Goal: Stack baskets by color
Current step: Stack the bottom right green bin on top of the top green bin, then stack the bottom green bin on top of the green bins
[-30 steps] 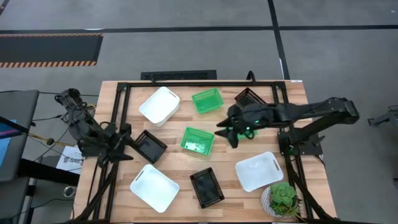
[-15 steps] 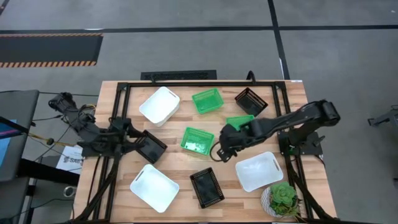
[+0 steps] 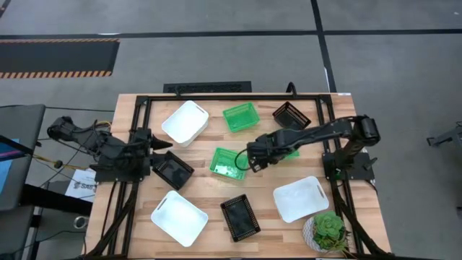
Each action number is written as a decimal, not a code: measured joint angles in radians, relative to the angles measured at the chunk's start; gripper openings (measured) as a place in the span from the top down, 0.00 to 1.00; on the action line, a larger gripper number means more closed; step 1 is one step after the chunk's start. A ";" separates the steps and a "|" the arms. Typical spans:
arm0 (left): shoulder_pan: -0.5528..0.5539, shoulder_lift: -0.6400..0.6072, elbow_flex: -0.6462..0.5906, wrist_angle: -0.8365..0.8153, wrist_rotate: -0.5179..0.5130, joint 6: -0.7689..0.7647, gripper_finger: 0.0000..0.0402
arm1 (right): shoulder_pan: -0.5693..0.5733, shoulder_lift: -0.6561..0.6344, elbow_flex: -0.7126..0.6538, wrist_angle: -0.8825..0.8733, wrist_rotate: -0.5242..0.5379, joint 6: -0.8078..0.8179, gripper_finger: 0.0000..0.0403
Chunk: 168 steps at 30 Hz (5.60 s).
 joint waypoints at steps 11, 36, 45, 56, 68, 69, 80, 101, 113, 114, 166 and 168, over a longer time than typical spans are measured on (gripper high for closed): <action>0.083 0.003 0.000 -0.033 0.102 0.052 0.37 | -0.108 0.068 -0.003 0.024 0.038 -0.056 0.45; 0.092 0.019 0.000 -0.048 0.098 0.053 0.37 | -0.108 0.168 0.075 -0.024 0.029 -0.037 0.98; 0.092 0.019 0.000 -0.048 0.098 0.057 0.37 | -0.124 0.181 0.404 -0.059 0.194 -0.133 0.99; 0.092 0.019 0.000 -0.048 0.097 0.046 0.37 | -0.303 0.402 0.696 -0.022 0.203 -0.348 1.00; 0.092 0.019 0.000 -0.066 0.097 0.040 0.37 | -0.318 0.642 0.944 -0.136 0.129 -0.406 1.00; 0.092 0.019 0.000 -0.069 0.098 0.039 0.37 | -0.318 0.654 0.949 -0.137 0.129 -0.407 1.00; 0.092 0.019 0.000 -0.071 0.098 0.034 0.37 | -0.333 0.700 0.953 -0.131 0.077 -0.444 0.96; 0.092 0.019 0.000 -0.071 0.114 0.019 0.37 | -0.269 0.600 1.055 -0.275 0.034 -0.576 0.44; 0.091 0.019 0.000 -0.071 0.172 0.018 0.37 | 0.017 0.519 1.039 -0.385 0.035 -0.652 0.44; 0.091 0.019 0.000 -0.071 0.179 0.019 0.37 | 0.033 0.529 1.024 -0.379 0.036 -0.671 0.44; 0.092 0.019 0.000 -0.116 0.181 0.016 0.37 | -0.141 0.359 0.589 -0.056 -0.029 -0.969 0.97; 0.091 0.019 0.000 -0.119 0.176 0.016 0.37 | -0.167 0.312 0.588 -0.055 -0.017 -0.986 0.99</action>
